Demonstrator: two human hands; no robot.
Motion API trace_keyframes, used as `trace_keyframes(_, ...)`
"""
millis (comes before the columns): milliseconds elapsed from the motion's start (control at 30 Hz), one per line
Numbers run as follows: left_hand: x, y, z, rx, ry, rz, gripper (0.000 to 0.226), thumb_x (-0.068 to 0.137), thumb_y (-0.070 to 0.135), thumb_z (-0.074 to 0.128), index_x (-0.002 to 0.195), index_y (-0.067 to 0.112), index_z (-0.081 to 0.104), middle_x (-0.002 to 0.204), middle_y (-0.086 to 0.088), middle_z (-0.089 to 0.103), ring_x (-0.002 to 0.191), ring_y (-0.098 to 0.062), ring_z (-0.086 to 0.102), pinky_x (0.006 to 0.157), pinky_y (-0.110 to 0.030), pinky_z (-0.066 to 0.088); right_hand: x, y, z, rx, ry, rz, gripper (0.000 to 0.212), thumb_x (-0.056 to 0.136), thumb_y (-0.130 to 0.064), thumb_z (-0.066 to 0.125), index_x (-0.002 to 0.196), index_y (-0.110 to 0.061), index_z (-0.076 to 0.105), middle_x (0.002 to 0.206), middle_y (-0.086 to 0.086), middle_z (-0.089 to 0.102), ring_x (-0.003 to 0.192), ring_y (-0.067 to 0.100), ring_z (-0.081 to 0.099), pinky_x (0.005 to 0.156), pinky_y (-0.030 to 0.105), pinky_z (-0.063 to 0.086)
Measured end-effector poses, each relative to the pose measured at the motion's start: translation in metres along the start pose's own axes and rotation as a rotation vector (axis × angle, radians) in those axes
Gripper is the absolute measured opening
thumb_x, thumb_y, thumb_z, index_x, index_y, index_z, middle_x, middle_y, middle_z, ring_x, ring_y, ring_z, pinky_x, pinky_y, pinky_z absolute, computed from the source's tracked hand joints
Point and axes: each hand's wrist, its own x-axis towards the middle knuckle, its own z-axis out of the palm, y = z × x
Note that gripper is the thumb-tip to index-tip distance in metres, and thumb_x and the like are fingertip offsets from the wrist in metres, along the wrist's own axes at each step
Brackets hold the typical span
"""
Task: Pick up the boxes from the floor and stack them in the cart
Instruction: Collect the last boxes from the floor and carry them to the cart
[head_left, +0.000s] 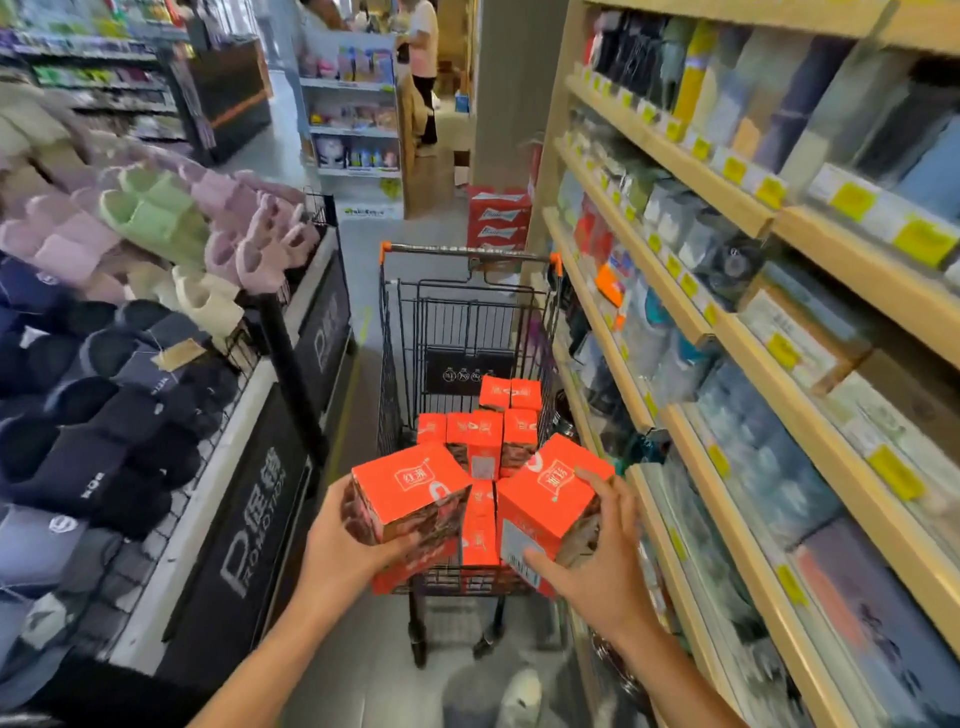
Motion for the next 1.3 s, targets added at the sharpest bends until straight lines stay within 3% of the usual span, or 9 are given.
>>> trace_keyframes(167, 0.068, 0.0, 0.041, 0.024, 0.025, -0.036, 0.085, 0.06, 0.008, 0.094, 0.13, 0.024, 0.048, 0.115, 0.015, 0.063, 0.098, 0.021, 0.056, 0.08, -0.01, 0.042, 0.077, 0.047, 0.015, 0.047, -0.012, 0.025, 0.101, 0.061, -0.042, 0.095, 0.132, -0.06, 0.026, 0.15, -0.012, 0.021, 0.128, -0.017, 0.027, 0.111, 0.035, 0.033)
trace_keyframes(300, 0.116, 0.002, 0.073, 0.066, 0.042, -0.089, 0.085, 0.06, 0.011, 0.094, 0.132, 0.022, 0.048, 0.115, 0.014, 0.063, 0.099, 0.018, 0.058, 0.079, -0.01, 0.043, 0.132, 0.088, 0.027, 0.087, -0.066, 0.089, 0.105, 0.061, -0.038, 0.095, 0.128, -0.064, 0.02, 0.143, -0.009, 0.022, 0.13, 0.006, 0.036, 0.11, 0.035, 0.039)
trace_keyframes(433, 0.156, -0.005, 0.099, 0.086, 0.067, -0.164, 0.089, 0.058, 0.014, 0.095, 0.132, 0.022, 0.046, 0.116, 0.015, 0.062, 0.101, 0.009, 0.058, 0.082, -0.015, 0.045, 0.174, 0.125, 0.04, 0.102, -0.159, 0.114, 0.1, 0.058, -0.04, 0.093, 0.129, -0.06, 0.024, 0.138, -0.013, 0.022, 0.131, 0.012, 0.041, 0.112, 0.049, 0.043)
trace_keyframes(567, 0.187, -0.023, 0.121, 0.057, 0.067, -0.257, 0.089, 0.058, 0.005, 0.094, 0.13, 0.017, 0.042, 0.115, 0.008, 0.061, 0.104, 0.001, 0.058, 0.087, -0.026, 0.049, 0.198, 0.158, 0.057, 0.07, -0.221, 0.158, 0.094, 0.057, -0.051, 0.088, 0.128, -0.057, 0.027, 0.14, -0.01, 0.023, 0.135, 0.015, 0.041, 0.112, 0.048, 0.043)
trace_keyframes(800, 0.238, -0.072, 0.139, 0.072, 0.005, -0.332, 0.095, 0.05, 0.009, 0.087, 0.129, 0.022, 0.037, 0.111, 0.01, 0.056, 0.093, 0.016, 0.057, 0.076, -0.009, 0.046, 0.226, 0.194, 0.109, -0.164, -0.376, 0.153, 0.088, 0.062, -0.083, 0.072, 0.135, -0.046, 0.04, 0.149, -0.007, 0.032, 0.142, 0.016, 0.027, 0.114, 0.043, 0.028)
trace_keyframes(967, 0.26, -0.111, 0.143, 0.137, -0.032, -0.394, 0.083, 0.059, -0.001, 0.092, 0.121, 0.023, 0.043, 0.105, 0.01, 0.061, 0.1, 0.0, 0.058, 0.073, -0.012, 0.043, 0.228, 0.225, 0.143, -0.233, -0.46, 0.158, 0.095, 0.066, -0.074, 0.078, 0.142, -0.036, 0.034, 0.146, 0.002, 0.03, 0.139, 0.024, 0.032, 0.112, 0.046, 0.036)
trace_keyframes(1067, 0.267, -0.13, 0.142, 0.179, -0.029, -0.422, 0.085, 0.056, 0.013, 0.097, 0.122, 0.025, 0.045, 0.105, 0.01, 0.064, 0.099, -0.003, 0.061, 0.075, -0.018, 0.044, 0.231, 0.242, 0.155, -0.265, -0.56, 0.195, 0.112, 0.068, -0.067, 0.081, 0.154, -0.032, 0.019, 0.148, 0.002, 0.023, 0.143, 0.024, 0.026, 0.116, 0.034, 0.03)
trace_keyframes(1200, 0.271, -0.152, 0.141, 0.243, -0.013, -0.458, 0.086, 0.052, 0.018, 0.099, 0.118, 0.03, 0.046, 0.111, 0.004, 0.062, 0.103, -0.009, 0.061, 0.078, -0.024, 0.049, 0.238, 0.268, 0.163, -0.316, -0.754, 0.246, 0.127, 0.072, -0.035, 0.086, 0.159, -0.037, -0.007, 0.158, -0.001, 0.0, 0.152, 0.023, 0.009, 0.11, 0.024, 0.028)
trace_keyframes(1300, 0.274, -0.167, 0.142, 0.307, -0.021, -0.487, 0.096, 0.039, 0.04, 0.097, 0.119, 0.036, 0.045, 0.119, -0.001, 0.056, 0.11, -0.013, 0.058, 0.091, -0.04, 0.053, 0.242, 0.288, 0.164, -0.332, -0.718, 0.237, 0.13, 0.07, -0.028, 0.089, 0.159, -0.036, -0.005, 0.161, -0.002, -0.004, 0.153, 0.023, 0.008, 0.115, 0.033, 0.038)
